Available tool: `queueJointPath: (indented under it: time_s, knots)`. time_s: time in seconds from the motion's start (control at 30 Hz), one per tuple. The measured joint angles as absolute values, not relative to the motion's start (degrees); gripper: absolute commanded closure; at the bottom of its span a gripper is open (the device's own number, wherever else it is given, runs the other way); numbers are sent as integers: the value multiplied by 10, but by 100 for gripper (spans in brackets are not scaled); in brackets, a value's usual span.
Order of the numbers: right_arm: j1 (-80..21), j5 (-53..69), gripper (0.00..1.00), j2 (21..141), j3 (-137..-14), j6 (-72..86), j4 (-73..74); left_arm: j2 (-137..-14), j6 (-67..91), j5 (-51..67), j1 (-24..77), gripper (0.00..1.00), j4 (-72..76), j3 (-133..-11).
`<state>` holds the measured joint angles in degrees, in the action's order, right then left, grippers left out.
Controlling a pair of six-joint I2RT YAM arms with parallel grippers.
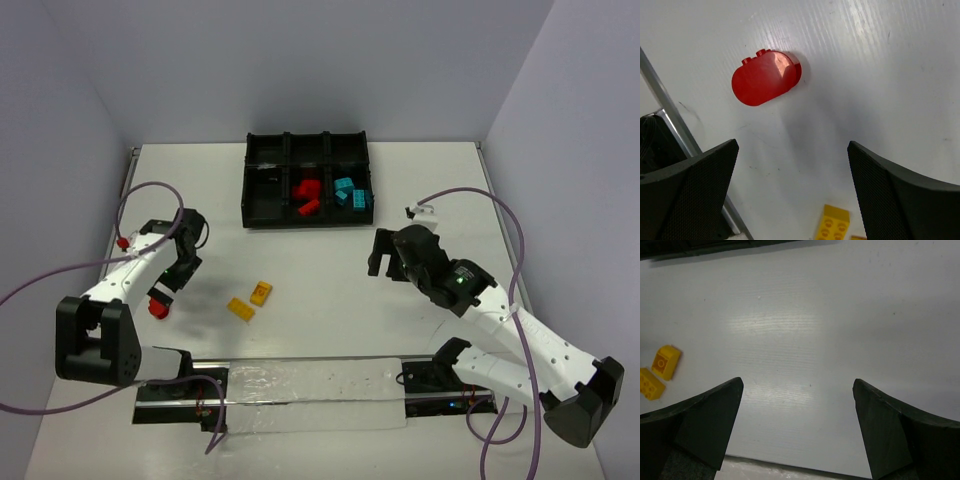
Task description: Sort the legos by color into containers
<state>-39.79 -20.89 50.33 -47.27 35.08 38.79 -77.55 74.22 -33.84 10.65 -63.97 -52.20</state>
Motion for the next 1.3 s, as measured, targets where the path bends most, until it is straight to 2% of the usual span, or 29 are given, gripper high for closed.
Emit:
queueJointPath:
  time_s: [0.57, 1.3]
  knots:
    - [-399, -227, 2, 554, -541, 324, 454, -723, 627, -297, -65, 1, -521, -461]
    - [-424, -238, 2, 613, -574, 327, 481, -732, 613, -217, -129, 1, -415, -367]
